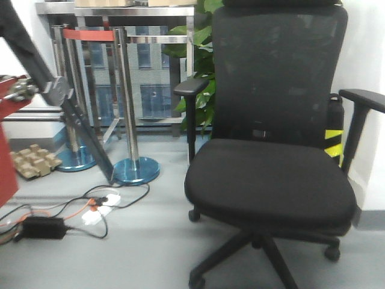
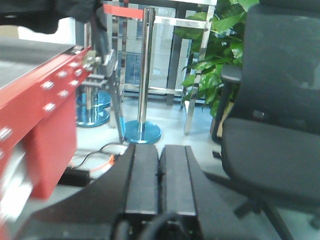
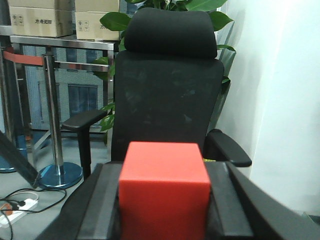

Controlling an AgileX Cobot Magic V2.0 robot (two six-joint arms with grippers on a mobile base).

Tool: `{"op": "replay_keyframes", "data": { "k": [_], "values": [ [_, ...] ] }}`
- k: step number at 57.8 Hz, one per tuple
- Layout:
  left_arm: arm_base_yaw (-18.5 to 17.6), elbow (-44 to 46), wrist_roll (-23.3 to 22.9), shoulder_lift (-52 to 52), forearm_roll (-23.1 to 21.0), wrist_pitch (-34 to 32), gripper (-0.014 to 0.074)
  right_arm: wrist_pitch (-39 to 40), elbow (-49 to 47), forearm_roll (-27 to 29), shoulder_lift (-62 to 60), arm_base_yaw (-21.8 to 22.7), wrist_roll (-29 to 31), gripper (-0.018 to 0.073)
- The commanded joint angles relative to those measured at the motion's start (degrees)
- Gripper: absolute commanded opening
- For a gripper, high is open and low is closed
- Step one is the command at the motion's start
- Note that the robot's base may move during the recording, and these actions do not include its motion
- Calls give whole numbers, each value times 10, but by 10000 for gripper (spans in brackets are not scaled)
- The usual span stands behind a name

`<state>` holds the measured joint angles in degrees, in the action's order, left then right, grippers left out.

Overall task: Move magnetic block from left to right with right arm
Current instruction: 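Drive toward the black office chair holding the red cube, then turn the base toward the area with cardboard boxes and grey crates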

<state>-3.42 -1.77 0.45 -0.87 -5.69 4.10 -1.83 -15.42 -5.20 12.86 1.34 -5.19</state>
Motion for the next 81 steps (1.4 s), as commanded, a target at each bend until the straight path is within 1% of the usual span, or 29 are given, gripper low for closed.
{"op": "replay_keyframes", "data": {
  "k": [1, 81],
  "values": [
    [2, -6, -4, -4, -2, -48, -126, 51, -17, -6, 5, 3, 3, 255],
    [2, -6, -4, -4, -2, -48, -126, 51, -17, -6, 5, 3, 3, 255]
  ]
}}
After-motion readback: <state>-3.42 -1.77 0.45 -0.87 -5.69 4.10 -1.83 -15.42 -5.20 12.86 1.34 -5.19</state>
